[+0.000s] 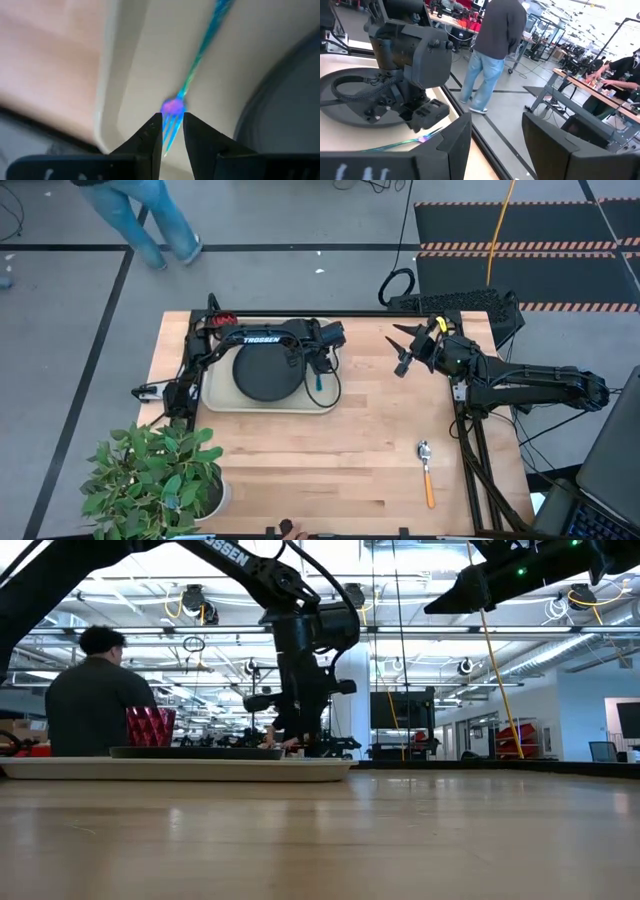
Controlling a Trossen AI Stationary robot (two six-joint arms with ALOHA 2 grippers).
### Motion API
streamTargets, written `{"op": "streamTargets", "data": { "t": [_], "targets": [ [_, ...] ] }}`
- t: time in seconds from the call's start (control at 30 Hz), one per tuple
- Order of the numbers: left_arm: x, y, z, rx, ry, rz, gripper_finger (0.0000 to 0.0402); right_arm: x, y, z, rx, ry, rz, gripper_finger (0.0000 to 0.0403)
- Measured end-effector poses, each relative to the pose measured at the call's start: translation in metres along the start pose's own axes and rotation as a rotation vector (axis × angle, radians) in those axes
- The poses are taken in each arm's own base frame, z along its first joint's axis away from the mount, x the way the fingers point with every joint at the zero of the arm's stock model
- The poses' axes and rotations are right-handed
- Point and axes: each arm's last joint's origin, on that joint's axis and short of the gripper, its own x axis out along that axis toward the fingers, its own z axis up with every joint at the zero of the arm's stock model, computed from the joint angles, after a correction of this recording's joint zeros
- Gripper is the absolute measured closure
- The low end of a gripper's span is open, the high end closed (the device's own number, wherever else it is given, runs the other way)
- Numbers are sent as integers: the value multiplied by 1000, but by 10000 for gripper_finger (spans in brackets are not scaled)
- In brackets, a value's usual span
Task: Pick and place plate/cup/fork/spoon on tray
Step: Put the blue fork on the right side of the black plate
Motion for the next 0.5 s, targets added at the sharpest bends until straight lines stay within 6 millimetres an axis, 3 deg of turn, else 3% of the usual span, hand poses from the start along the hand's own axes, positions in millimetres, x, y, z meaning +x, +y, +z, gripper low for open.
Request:
{"op": "streamTargets", "data": {
  "t": [0.17, 0.4, 0.5],
  "targets": [
    [-15, 7, 4, -235, 53, 98, 321, 0, 0, 1, -4, -5, -2, 232],
    [-25, 24, 8, -1023, 44, 355, 321, 0, -1, 3, -9, -25, -9, 232],
    [-24, 25, 3, -1227, 72, 404, 321, 0, -1, 3, -8, -28, -10, 232]
  ]
}}
